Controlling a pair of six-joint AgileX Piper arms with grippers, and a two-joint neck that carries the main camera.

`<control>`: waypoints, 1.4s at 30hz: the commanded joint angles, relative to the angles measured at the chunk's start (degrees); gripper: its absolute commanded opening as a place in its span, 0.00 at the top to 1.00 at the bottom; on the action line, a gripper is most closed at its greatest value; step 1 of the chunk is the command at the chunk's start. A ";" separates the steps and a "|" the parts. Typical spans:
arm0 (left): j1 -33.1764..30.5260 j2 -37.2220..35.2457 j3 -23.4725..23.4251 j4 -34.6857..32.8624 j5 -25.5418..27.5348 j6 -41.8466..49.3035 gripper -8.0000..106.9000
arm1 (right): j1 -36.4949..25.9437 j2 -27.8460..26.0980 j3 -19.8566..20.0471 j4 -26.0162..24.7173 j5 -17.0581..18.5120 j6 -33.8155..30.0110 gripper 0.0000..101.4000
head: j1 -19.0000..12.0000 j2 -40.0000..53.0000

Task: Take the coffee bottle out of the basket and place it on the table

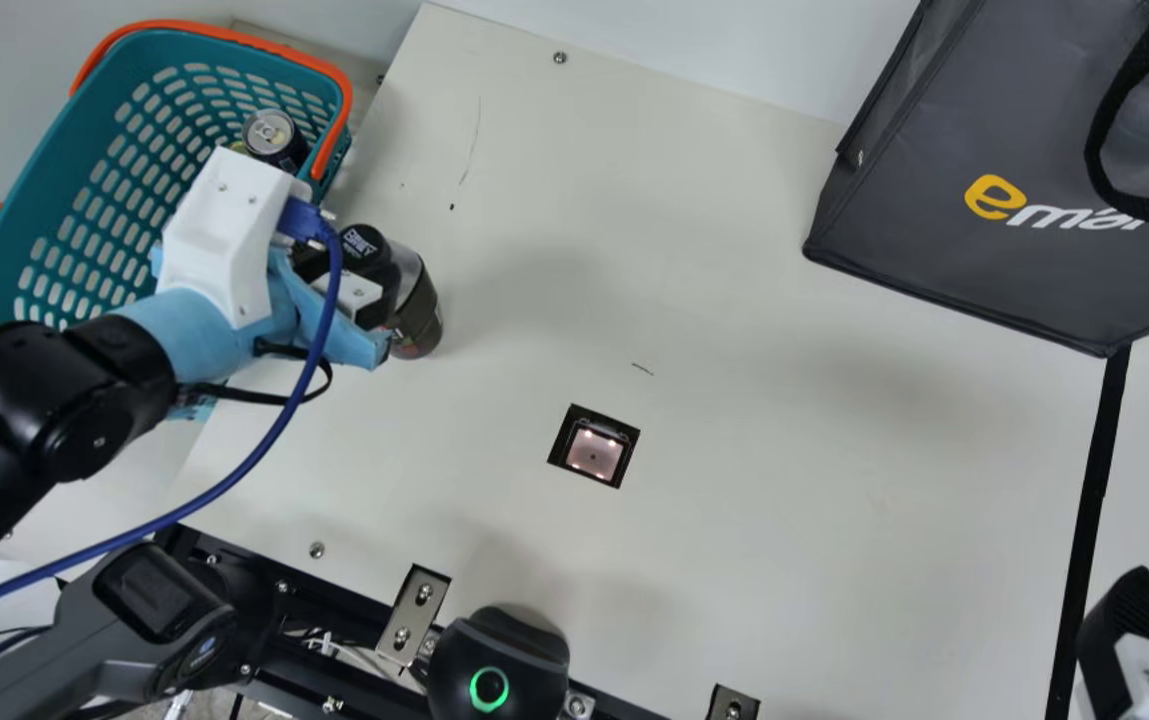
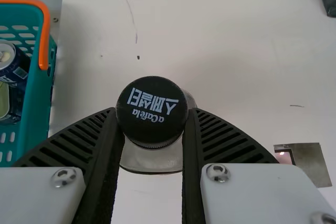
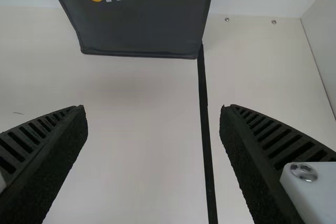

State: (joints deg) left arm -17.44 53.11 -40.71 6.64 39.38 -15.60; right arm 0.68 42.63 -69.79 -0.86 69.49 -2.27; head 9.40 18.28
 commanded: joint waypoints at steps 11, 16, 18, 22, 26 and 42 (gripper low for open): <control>-2.80 -0.05 1.37 3.35 -0.64 -4.66 0.84 | 0.00 0.00 0.00 0.00 0.00 0.00 0.10 | -1.48 0.14; -3.59 -0.04 1.96 4.25 -0.77 -5.89 0.84 | 0.00 0.00 0.00 0.00 0.00 0.00 0.10 | -1.48 0.14; -3.80 -0.02 2.21 4.53 -0.83 -6.28 0.84 | 0.00 0.00 0.00 0.00 0.00 0.00 0.10 | -1.48 0.14; -4.08 0.08 2.62 4.91 -1.03 -6.86 0.84 | 0.00 0.00 0.00 0.00 0.00 0.00 0.10 | -1.48 0.14; -4.40 0.23 2.98 5.32 -1.34 -7.46 0.84 | 0.00 0.00 0.00 0.00 0.00 0.00 0.10 | -1.48 0.14; -6.21 1.05 2.68 6.24 -1.55 -9.41 0.49 | 0.00 0.00 0.00 0.00 0.00 0.00 0.10 | -1.48 0.14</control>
State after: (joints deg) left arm -23.58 54.08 -37.91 12.82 37.68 -25.02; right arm 0.68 42.63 -69.79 -0.86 69.49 -2.27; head 9.40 18.28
